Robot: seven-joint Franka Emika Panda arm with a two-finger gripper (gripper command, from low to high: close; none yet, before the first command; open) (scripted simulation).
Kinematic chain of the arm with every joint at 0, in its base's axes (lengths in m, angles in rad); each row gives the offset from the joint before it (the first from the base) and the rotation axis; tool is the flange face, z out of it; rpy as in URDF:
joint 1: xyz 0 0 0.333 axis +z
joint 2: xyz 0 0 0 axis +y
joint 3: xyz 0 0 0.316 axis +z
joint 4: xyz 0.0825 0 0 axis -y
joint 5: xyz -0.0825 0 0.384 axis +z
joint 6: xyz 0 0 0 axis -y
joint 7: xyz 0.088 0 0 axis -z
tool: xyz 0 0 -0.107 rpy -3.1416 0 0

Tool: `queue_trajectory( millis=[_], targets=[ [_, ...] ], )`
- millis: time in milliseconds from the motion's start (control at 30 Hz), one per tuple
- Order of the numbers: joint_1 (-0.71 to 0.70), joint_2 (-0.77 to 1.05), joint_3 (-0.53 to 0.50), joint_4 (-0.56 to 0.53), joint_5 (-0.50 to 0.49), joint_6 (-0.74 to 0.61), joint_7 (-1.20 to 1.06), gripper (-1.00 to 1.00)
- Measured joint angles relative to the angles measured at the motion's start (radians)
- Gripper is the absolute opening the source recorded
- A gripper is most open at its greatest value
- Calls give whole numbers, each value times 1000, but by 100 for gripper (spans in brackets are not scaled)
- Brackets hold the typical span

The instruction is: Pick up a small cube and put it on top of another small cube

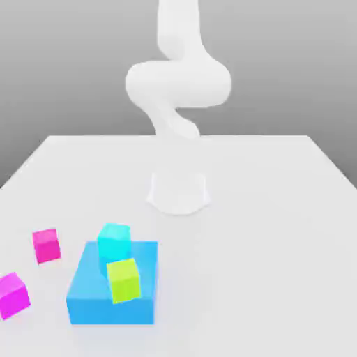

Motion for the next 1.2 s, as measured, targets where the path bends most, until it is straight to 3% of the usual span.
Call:
queue_trajectory(
  millis=[433,700,833,933,1167,1200],
  targets=[
    [-289,354,-109,-205,-131,219,188,0],
    [-425,568,-228,-331,-129,357,244,0],
    [-489,676,-289,-395,-61,430,224,0],
    [-546,760,-303,-440,49,484,166,0],
    [-688,1007,-107,-408,282,675,0,0],
    [-704,1026,-90,-404,287,691,-4,-100]
  ],
)
